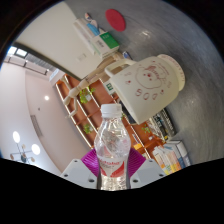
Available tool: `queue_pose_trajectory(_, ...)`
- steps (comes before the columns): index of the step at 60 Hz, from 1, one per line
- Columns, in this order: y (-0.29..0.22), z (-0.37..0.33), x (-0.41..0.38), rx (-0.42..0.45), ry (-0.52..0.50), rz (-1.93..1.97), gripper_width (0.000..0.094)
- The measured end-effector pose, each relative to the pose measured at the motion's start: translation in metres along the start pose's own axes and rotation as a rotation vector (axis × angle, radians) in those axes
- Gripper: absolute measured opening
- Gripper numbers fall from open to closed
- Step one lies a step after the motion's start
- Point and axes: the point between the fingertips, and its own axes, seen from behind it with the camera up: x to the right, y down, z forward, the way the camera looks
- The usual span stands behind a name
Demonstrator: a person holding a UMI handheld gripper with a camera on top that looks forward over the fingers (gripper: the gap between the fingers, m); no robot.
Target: Pour water
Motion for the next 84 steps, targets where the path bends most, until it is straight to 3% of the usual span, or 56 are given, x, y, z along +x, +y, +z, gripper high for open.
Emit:
queue_pose_trajectory(9, 0.02, 0.003, -0.035, -0.075, 0.043, -0.497, 0.0375)
queue_pose_trajectory(15, 0.011, 0.001, -0.072, -0.051, 0.065, -0.93, 0.0375)
queue_pose_trajectory(23, -0.048, -0.008, -0.106, 0.072, 0.23, -1.545, 0.0374)
queue_pose_trajectory(30, -0.124, -0.017, -0.136, 0.277, 0.406, -1.89, 0.0374)
queue_pose_trajectory(40, -0.208, -0.027, -0.145, 0.401, 0.506, -1.965, 0.0374)
queue_pose_trajectory(48, -0.271, -0.023, -0.12, 0.424, 0.594, -1.976, 0.0373)
queue_pose_trajectory(59, -0.3, -0.013, -0.096, 0.399, 0.657, -2.012, 0.0374)
queue_pose_trajectory(68, -0.298, -0.012, -0.097, 0.404, 0.603, -1.975, 0.0378)
queue_pose_trajectory(80, -0.298, -0.013, -0.09, 0.367, 0.655, -2.02, 0.0551)
queue_pose_trajectory(84, -0.296, -0.015, -0.081, 0.335, 0.686, -2.021, 0.0703)
